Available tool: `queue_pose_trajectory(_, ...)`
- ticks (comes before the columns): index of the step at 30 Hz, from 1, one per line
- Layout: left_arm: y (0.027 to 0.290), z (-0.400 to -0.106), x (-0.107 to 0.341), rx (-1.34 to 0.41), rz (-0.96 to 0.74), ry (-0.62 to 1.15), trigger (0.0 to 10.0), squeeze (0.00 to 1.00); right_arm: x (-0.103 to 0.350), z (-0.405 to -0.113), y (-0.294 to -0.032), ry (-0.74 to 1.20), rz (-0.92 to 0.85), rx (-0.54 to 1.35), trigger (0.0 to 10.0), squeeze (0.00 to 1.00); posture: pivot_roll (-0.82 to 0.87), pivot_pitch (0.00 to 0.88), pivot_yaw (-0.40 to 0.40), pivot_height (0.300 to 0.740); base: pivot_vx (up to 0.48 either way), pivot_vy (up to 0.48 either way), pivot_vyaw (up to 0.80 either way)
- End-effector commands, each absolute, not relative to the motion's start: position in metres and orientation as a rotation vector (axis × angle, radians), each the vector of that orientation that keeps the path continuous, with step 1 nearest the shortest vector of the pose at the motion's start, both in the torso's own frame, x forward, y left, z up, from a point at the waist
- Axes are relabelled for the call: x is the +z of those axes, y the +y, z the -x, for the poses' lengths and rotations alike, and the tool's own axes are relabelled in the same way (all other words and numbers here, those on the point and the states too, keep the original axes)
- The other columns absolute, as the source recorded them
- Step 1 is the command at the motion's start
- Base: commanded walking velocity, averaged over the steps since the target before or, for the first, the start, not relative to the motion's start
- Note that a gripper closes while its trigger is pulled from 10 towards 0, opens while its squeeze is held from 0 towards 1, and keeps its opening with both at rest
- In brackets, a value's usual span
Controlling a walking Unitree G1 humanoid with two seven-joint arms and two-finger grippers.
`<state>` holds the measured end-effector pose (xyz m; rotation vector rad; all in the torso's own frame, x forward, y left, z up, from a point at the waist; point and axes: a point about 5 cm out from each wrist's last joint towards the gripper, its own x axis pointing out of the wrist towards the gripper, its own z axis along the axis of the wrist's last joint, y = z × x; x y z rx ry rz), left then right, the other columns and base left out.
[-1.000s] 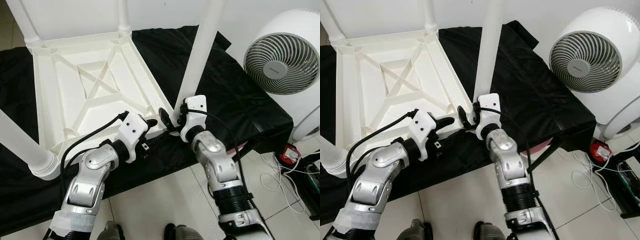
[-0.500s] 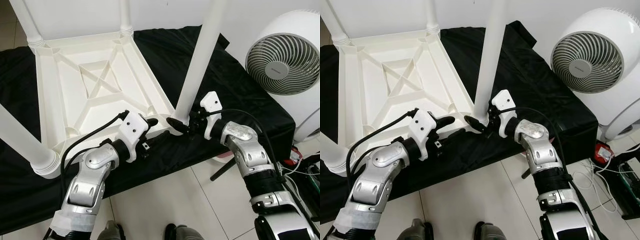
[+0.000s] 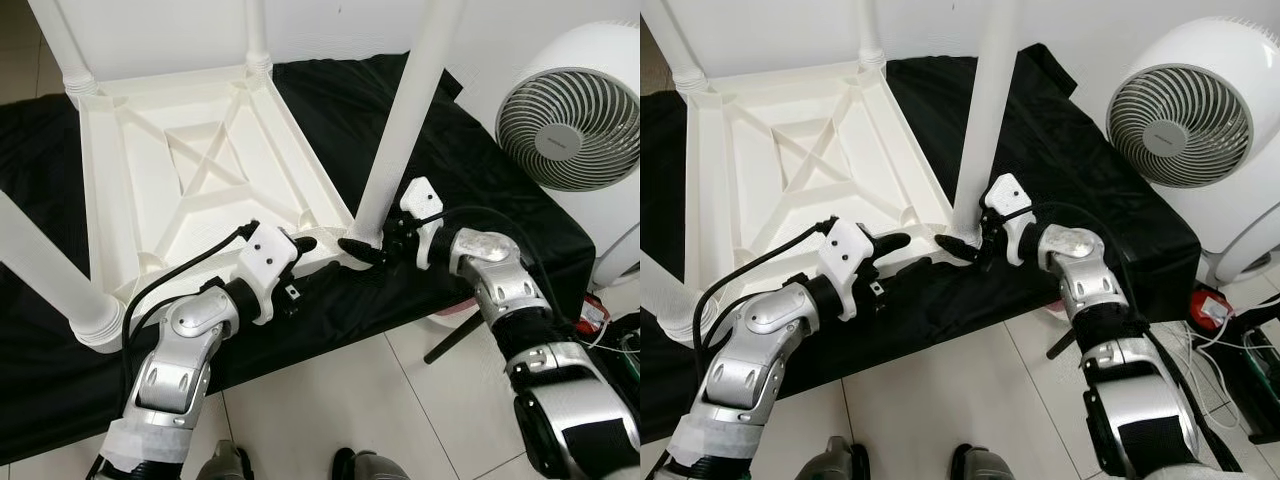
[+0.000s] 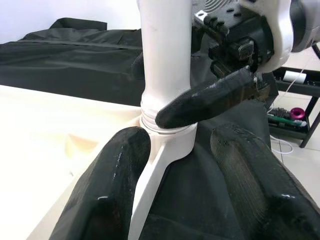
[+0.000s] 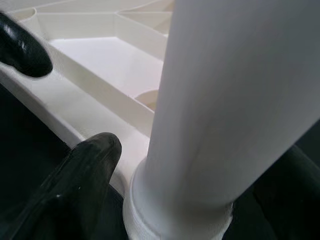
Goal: Building children table
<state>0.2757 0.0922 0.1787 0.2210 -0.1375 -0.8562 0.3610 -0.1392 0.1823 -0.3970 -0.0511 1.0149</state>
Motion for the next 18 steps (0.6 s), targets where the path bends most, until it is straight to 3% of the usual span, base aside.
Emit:
queue_pose_trajectory(1, 0.092, -0.279, 0.177, -0.796, -0.206, -0.130, 10.0, 0.00, 0.176, -0.360, -0.138, -0.030, 0.406, 1.032, 10.0, 0.00, 0.01, 0.127, -0.001, 0.740, 0.000, 0.000, 0.00)
queue_pose_trajectory(4, 0.092, -0.279, 0.177, -0.796, -0.206, -0.130, 10.0, 0.00, 0.175, -0.360, -0.138, -0.030, 0.406, 1.032, 10.0, 0.00, 0.01, 0.126, 0.000, 0.740, 0.000, 0.000, 0.00)
queue_pose_trajectory(5, 0.091, -0.279, 0.178, -0.797, -0.204, -0.130, 10.0, 0.00, 0.173, -0.360, -0.139, -0.029, 0.398, 1.031, 9.1, 0.00, 0.01, 0.126, 0.000, 0.740, 0.000, 0.000, 0.00)
queue_pose_trajectory(7, 0.091, -0.279, 0.178, -0.797, -0.204, -0.130, 10.0, 0.00, 0.173, -0.360, -0.139, -0.029, 0.398, 1.031, 9.1, 0.00, 0.01, 0.126, 0.000, 0.740, 0.000, 0.000, 0.00)
queue_pose_trajectory(8, 0.091, -0.279, 0.177, -0.799, -0.204, -0.129, 10.0, 0.00, 0.171, -0.360, -0.139, -0.031, 0.378, 1.023, 7.5, 0.00, 0.01, 0.126, 0.000, 0.740, 0.000, 0.000, 0.00)
queue_pose_trajectory(9, 0.091, -0.279, 0.177, -0.802, -0.204, -0.128, 10.0, 0.00, 0.169, -0.360, -0.140, -0.038, 0.361, 1.020, 0.1, 0.00, 0.01, 0.126, 0.000, 0.740, 0.000, 0.000, 0.00)
queue_pose_trajectory(18, 0.089, -0.279, 0.177, -0.812, -0.203, -0.127, 10.0, 0.00, 0.164, -0.360, -0.142, -0.059, 0.340, 1.007, 0.0, 0.00, 0.01, 0.119, -0.001, 0.740, 0.000, 0.000, 0.00)
